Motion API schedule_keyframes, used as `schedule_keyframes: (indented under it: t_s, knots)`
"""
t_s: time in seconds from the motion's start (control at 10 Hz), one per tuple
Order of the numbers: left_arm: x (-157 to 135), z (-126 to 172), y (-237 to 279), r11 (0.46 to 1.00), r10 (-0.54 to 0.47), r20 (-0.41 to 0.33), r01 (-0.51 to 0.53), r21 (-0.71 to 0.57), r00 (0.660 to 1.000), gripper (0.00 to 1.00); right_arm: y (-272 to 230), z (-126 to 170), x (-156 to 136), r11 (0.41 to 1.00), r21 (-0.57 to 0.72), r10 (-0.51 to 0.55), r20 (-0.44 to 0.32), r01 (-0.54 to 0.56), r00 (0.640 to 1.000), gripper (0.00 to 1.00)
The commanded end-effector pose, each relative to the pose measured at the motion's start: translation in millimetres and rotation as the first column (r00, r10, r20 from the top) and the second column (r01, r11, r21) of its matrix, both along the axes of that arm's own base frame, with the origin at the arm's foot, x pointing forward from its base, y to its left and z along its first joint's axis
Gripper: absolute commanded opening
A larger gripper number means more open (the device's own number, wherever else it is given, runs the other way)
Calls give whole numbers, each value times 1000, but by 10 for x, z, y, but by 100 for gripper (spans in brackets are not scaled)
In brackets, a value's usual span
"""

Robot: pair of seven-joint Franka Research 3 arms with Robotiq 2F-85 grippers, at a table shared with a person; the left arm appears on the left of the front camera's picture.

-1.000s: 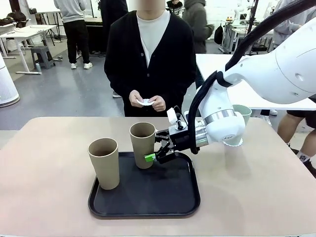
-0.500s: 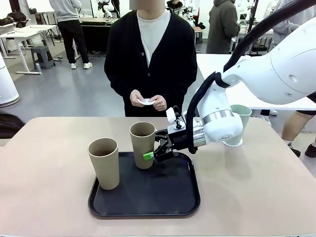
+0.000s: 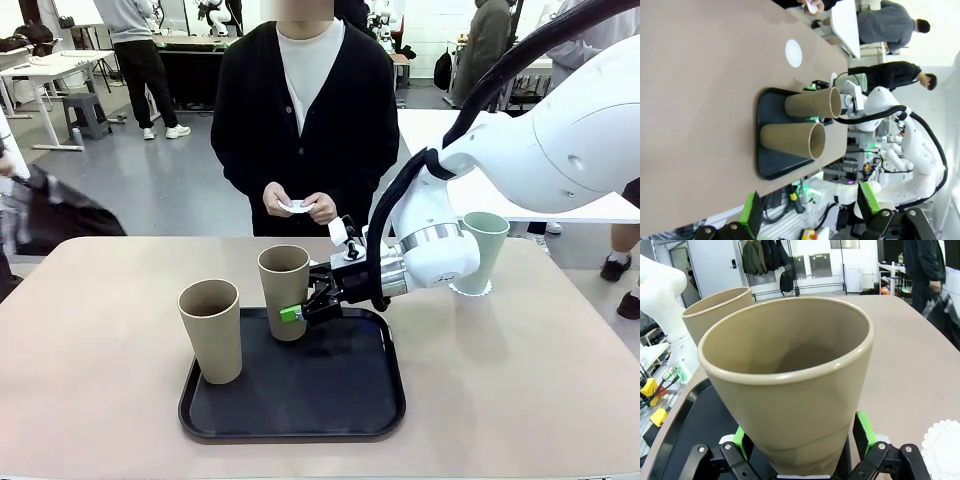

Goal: Place coasters on the table and set cups on them.
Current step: Take one Reusable plastic cup from the Flat Tray and place it on a coaster set by the human.

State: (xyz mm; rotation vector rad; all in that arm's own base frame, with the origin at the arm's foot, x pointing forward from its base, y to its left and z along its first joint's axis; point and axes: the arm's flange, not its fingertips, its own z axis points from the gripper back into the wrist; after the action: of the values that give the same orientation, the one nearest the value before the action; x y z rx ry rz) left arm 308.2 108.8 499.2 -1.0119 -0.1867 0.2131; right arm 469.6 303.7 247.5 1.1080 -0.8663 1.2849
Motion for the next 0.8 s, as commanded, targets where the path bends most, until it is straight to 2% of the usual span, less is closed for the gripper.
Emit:
schedule_keyframes:
  t_s: [0.0,0.4,0.5,0.6,0.7]
  knots:
    - [-7,3,4,1000,-1,11,1,-11,1000,100,105,-43,75,1000,23,-4,-27,5,1000,100]
    - [-7,3,4,1000,-1,11,1,-11,1000,100,154,-53,64,999,49,17,-6,-17,1000,100]
    - [-7,3,4,1000,-1,11,1,-11,1000,100,153,-50,57,998,56,21,5,-21,1000,40]
    - [-7,3,4,1000,-1,11,1,-11,1000,100,151,-57,66,998,57,20,10,-21,1000,40]
    - [-7,3,4,1000,-1,11,1,-11,1000,100,159,-62,64,998,61,18,12,-18,1000,0]
